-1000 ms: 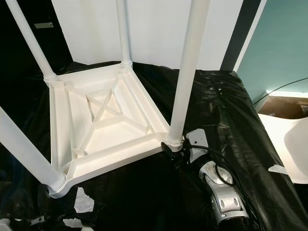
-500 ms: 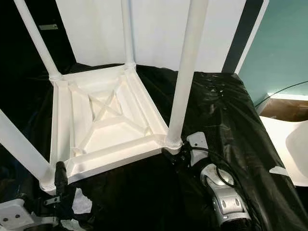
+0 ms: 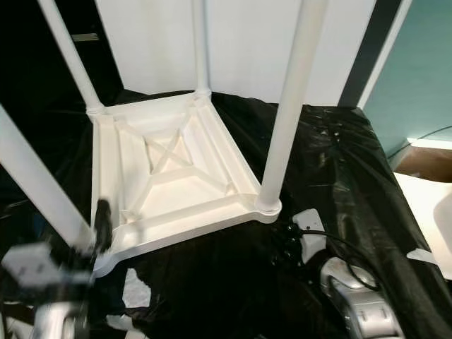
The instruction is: Building children table
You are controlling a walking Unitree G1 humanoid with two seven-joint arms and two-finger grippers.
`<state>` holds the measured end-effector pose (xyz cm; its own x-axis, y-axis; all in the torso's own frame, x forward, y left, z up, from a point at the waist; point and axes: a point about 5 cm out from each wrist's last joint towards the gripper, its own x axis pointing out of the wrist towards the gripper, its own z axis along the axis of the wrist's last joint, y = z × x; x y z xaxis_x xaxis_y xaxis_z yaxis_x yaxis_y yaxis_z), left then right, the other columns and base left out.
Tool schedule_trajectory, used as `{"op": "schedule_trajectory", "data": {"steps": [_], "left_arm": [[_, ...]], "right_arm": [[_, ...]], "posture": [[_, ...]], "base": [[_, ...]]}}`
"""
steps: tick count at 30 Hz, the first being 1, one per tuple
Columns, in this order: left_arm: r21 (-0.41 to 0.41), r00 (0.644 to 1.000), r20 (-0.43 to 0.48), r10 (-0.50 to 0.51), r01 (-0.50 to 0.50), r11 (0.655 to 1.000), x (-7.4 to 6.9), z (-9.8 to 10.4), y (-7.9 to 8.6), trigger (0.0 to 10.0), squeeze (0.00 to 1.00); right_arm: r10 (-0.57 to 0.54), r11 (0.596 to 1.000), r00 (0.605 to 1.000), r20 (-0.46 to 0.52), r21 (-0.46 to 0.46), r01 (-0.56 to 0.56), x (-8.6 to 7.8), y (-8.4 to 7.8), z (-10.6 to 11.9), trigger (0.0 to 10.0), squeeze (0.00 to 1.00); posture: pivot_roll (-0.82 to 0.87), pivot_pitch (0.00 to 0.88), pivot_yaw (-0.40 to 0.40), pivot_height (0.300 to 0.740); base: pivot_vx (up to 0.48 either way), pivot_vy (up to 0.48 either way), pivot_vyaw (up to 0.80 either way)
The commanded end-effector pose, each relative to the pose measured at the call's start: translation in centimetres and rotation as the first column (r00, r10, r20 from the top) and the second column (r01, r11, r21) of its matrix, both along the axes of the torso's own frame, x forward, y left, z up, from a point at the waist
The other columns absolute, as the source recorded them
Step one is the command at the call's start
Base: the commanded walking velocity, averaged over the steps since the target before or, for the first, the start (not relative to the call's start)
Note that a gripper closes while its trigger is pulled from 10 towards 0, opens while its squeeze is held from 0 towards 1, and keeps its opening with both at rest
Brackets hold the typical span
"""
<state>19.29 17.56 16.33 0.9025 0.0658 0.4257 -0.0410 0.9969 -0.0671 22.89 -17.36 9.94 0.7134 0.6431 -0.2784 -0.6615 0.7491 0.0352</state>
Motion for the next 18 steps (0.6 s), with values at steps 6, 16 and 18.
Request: {"op": "schedule_trajectory", "data": {"steps": [6, 16, 18], "left_arm": [[0.025, 0.998, -0.028, -0.047, 0.048, 0.999, 1.5, -0.4, -1.1, 10.0, 0.10], [0.044, 0.999, -0.044, -0.028, 0.030, 0.999, 4.3, -0.5, -1.6, 0.0, 0.05], [0.050, 0.999, -0.047, -0.022, 0.025, 0.998, 4.6, -0.5, -1.5, 0.0, 0.00]], "right_arm": [[0.059, 0.998, 0.996, 0.064, -0.042, -0.056, 1.7, 2.2, 0.0, 10.0, 0.00], [0.164, 0.986, 0.977, 0.134, -0.064, -0.157, 3.8, 5.7, 1.1, 10.0, 0.00], [0.173, 0.983, 0.974, 0.147, -0.081, -0.163, 4.0, 6.0, 1.1, 10.0, 0.00]], "posture": [[0.10, 0.000, 0.012, 0.740], [0.12, 0.000, -0.001, 0.740], [0.12, 0.000, 0.000, 0.740]], "base": [[0.000, 0.000, 0.00], [0.000, 0.000, 0.00], [0.000, 0.000, 0.00]]}}
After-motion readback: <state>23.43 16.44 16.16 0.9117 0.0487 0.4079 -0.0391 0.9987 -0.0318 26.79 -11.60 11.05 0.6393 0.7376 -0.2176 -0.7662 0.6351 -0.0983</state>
